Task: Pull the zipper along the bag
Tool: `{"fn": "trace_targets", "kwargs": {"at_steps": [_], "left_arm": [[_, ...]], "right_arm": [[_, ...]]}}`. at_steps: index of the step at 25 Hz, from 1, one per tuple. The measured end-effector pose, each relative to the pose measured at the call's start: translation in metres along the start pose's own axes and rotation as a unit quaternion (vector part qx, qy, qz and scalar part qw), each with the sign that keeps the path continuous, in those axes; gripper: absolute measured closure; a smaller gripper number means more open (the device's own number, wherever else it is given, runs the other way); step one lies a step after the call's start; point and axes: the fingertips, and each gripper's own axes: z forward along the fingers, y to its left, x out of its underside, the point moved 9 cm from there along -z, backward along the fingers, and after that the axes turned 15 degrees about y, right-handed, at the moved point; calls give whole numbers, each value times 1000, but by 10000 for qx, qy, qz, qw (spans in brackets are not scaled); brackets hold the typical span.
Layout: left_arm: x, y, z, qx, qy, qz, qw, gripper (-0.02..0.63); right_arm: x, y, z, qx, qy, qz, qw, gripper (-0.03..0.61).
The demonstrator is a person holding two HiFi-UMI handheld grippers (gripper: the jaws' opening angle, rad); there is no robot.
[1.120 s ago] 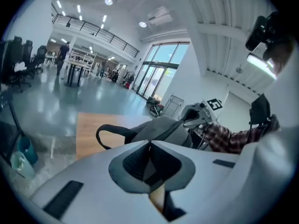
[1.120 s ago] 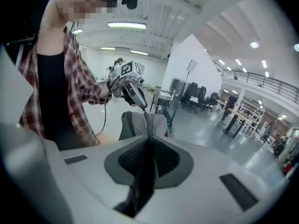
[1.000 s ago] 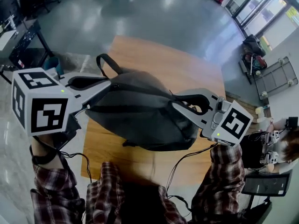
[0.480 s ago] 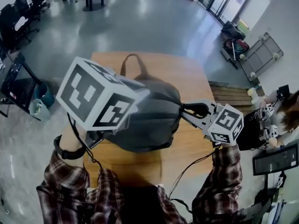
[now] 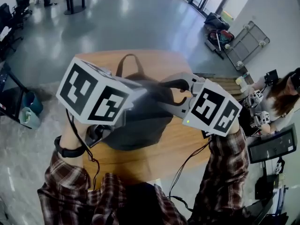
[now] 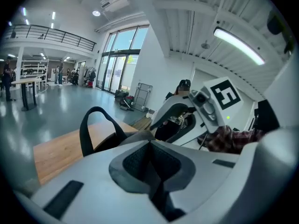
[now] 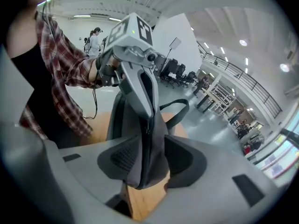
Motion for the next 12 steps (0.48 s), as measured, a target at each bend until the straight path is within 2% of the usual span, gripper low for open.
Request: {"fn": "trace_targets", "kwargs": {"at_steps": [2, 4, 9, 12], "left_arm": [[-2, -5, -2, 261, -144, -37, 9995, 598], [1, -5, -3, 354, -239, -103, 9990, 598], [14, 3, -2, 395, -394, -389, 9977, 598], [19, 12, -5, 211, -365, -425, 9982, 598]], "right_arm": [[-7, -5, 9, -199, 263, -125, 9994, 423], [-13, -5, 18, -316, 477, -253, 9980, 423], [-31, 5, 32, -24, 1021, -995, 9898, 430], [-40, 11, 42, 275, 1202, -1468, 9815, 528]]}}
